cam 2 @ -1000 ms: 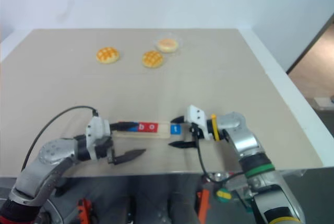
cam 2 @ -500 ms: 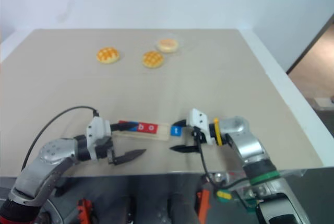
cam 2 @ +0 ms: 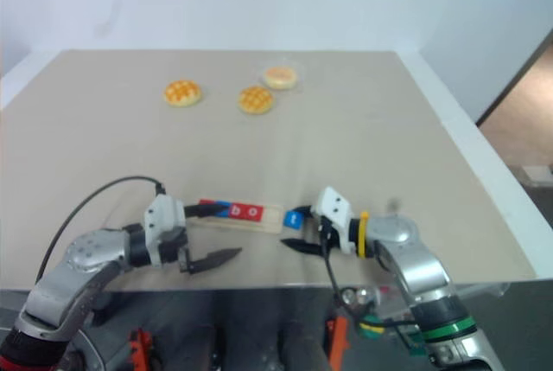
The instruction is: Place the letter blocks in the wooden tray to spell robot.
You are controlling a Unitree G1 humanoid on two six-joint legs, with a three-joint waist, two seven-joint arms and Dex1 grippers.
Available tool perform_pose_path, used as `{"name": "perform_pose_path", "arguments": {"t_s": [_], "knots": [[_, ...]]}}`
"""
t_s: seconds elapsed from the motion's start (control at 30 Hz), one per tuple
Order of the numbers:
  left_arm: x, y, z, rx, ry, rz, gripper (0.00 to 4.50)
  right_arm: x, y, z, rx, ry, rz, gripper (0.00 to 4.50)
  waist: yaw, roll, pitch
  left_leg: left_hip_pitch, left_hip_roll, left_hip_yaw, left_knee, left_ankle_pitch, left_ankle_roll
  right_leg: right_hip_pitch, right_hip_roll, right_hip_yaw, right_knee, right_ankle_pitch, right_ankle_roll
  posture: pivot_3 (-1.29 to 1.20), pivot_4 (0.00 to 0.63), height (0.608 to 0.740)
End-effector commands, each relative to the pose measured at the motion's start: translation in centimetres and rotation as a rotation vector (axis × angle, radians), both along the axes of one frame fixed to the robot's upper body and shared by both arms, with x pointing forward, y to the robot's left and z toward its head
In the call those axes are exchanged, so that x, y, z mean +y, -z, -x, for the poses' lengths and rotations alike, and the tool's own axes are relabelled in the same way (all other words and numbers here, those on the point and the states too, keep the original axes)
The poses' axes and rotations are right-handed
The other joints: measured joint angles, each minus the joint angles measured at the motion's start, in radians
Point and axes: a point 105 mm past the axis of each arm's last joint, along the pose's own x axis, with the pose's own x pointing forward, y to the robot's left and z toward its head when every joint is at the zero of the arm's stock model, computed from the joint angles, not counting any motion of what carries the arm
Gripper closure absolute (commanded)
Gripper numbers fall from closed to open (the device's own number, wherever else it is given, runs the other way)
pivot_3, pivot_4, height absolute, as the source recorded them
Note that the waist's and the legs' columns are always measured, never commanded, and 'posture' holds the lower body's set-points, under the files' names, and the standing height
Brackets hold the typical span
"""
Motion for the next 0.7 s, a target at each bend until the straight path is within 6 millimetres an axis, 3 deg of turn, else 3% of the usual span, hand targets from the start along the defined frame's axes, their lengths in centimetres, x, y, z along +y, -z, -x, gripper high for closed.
{"name": "perform_pose_path", "arguments": {"t_s": [0.03,0.27,0.37,0.43,0.7], "knots": [[-0.07,-0.77,-0.06,-0.040,0.013,0.002,0.00,-0.54,0.92,0.52,0.048,0.035,0.019,1.87,0.000,0.000,0.000,0.004,0.000,0.000,-0.001,0.000,0.000,0.003,0.000,0.000,0.000,-0.001,0.000,0.00,0.150,0.740],[-0.04,-0.72,-0.24,-0.040,0.009,-0.002,0.00,-0.95,0.81,0.45,0.047,0.058,0.032,1.87,0.000,0.000,0.000,0.005,0.000,0.000,-0.001,0.000,0.000,0.005,0.000,0.000,-0.001,-0.001,-0.001,0.00,0.150,0.740],[-0.01,-0.69,-0.26,-0.041,0.006,-0.004,0.00,-1.03,0.71,0.42,0.041,0.070,0.030,2.19,0.000,0.000,0.000,0.005,0.000,0.001,-0.001,0.000,0.000,0.005,0.000,0.001,-0.001,-0.001,0.000,0.00,0.150,0.740],[0.00,-0.67,-0.28,-0.041,0.004,-0.005,0.00,-1.01,0.56,0.32,0.034,0.085,0.022,3.14,0.000,0.000,0.000,0.005,0.000,0.001,-0.001,0.000,0.000,0.005,0.000,0.001,-0.001,-0.001,0.000,0.00,0.150,0.740],[0.05,-0.63,-0.39,-0.045,0.000,-0.011,0.00,-1.32,0.10,0.01,0.010,0.169,0.008,3.26,0.000,0.000,0.000,0.005,0.000,0.001,-0.001,0.000,-0.001,0.004,0.000,0.001,-0.001,-0.001,-0.001,0.00,0.150,0.740]]}}
